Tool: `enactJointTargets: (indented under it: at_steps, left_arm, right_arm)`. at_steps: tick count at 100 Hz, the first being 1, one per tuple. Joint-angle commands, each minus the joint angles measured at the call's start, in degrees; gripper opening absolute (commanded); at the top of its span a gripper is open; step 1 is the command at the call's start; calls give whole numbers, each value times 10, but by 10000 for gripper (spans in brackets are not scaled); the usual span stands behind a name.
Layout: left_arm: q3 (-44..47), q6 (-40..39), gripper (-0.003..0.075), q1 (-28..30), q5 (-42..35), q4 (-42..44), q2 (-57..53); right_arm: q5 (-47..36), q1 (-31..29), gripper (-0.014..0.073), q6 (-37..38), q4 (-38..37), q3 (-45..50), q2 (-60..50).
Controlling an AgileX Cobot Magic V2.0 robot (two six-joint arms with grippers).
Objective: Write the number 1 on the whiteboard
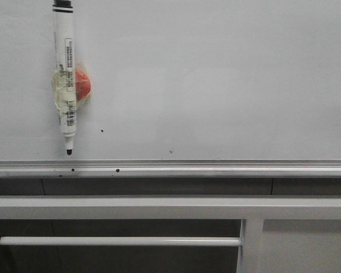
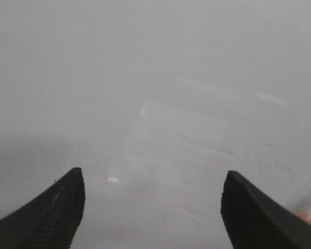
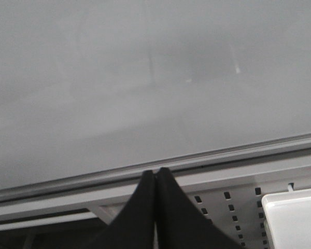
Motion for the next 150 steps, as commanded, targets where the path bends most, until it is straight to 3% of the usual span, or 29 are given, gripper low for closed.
enactJointTargets:
  at_steps: [1,10,26,39,89,135,143,150]
  left_arm:
    - [-18,39,470,-6,2,-51,12]
    - [-19,117,470,-6,20,-158,12]
    - [-19,365,466,-6,61,-358,12]
    - [-19,458,409,-6,74,-427,12]
    - [-19,470,383,-6,42,-427,12]
    - [-19,493,383,-6,67,-450,12]
    - [-19,458,383,-6,43,-394,12]
    - [-21,337,383,-6,22,-262,12]
  right_arm:
    - [-30,19,-64,-19,6,-17,13]
    - [-30,44,-64,-46,6,-17,13]
    - [-34,95,-64,-56,6,-17,14]
    - [-41,123,-64,-76,6,-17,21]
    - [-10,135,-64,-81,6,-17,46]
    - [-10,135,-64,-81,6,-17,46]
    - [-10,135,-64,-81,6,-17,46]
    - [-10,135,-64,-81,6,-17,46]
